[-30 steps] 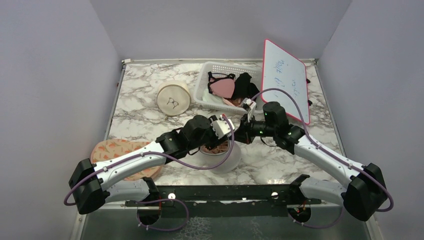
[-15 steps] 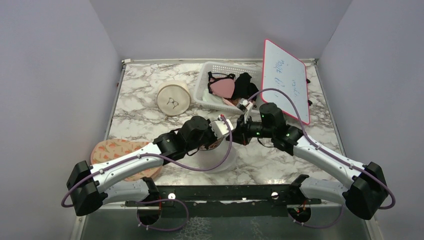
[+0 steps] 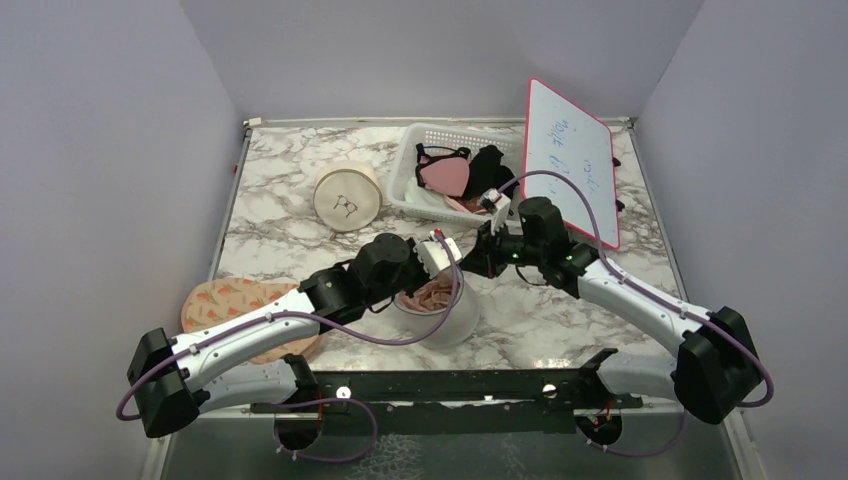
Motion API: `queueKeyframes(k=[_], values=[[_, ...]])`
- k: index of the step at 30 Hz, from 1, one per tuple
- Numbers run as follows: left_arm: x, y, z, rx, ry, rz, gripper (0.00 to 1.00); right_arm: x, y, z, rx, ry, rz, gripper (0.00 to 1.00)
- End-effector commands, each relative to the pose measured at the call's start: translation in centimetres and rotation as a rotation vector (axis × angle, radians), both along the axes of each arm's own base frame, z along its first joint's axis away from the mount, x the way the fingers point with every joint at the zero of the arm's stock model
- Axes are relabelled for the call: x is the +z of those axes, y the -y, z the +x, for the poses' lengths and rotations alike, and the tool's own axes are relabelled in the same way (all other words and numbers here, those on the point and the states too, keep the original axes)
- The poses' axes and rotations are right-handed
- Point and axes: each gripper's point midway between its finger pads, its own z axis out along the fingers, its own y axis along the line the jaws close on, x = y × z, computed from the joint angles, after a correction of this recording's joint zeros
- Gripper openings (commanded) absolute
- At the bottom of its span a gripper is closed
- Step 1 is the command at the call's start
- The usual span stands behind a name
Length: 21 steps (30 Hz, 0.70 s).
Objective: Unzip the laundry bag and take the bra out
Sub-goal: Unzip the laundry bag at the center of the board.
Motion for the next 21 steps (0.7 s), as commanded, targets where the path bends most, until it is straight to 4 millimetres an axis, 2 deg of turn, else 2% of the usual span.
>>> queueKeyframes(k=[1,8,12,13,16,17,19,21], values=[[1.6,-0.2,0.4,0.020,0.049,-0.043,0.00,0.6,0.0,2.5,-0.035,0.072,-0.033,0.01],[1.4,0.1,0.3,0.009,0.038,-0.036,0.00,0.4,-0.7,2.2,0.044,0.067,-0.045,0.02],[1.4,0.0,0.4,0.018,0.041,-0.034,0.00,1.0,-0.3,1.6,0.055,0.083,-0.043,0.13],[1.5,-0.1,0.4,0.020,0.043,-0.037,0.00,1.3,-0.1,1.6,0.049,0.097,-0.043,0.19],[1.6,-0.1,0.5,0.021,0.047,-0.037,0.00,3.0,0.6,1.7,-0.003,0.156,-0.019,0.58],[1.5,-0.1,0.5,0.022,0.046,-0.036,0.00,3.6,0.6,1.5,-0.004,0.180,-0.001,0.65],[1.5,-0.1,0.5,0.021,0.043,-0.033,0.00,4.9,0.2,0.7,0.060,0.246,0.047,0.73],[1.4,0.0,0.4,0.019,0.040,-0.032,0.00,6.0,-0.4,-0.3,0.144,0.324,0.100,0.74]])
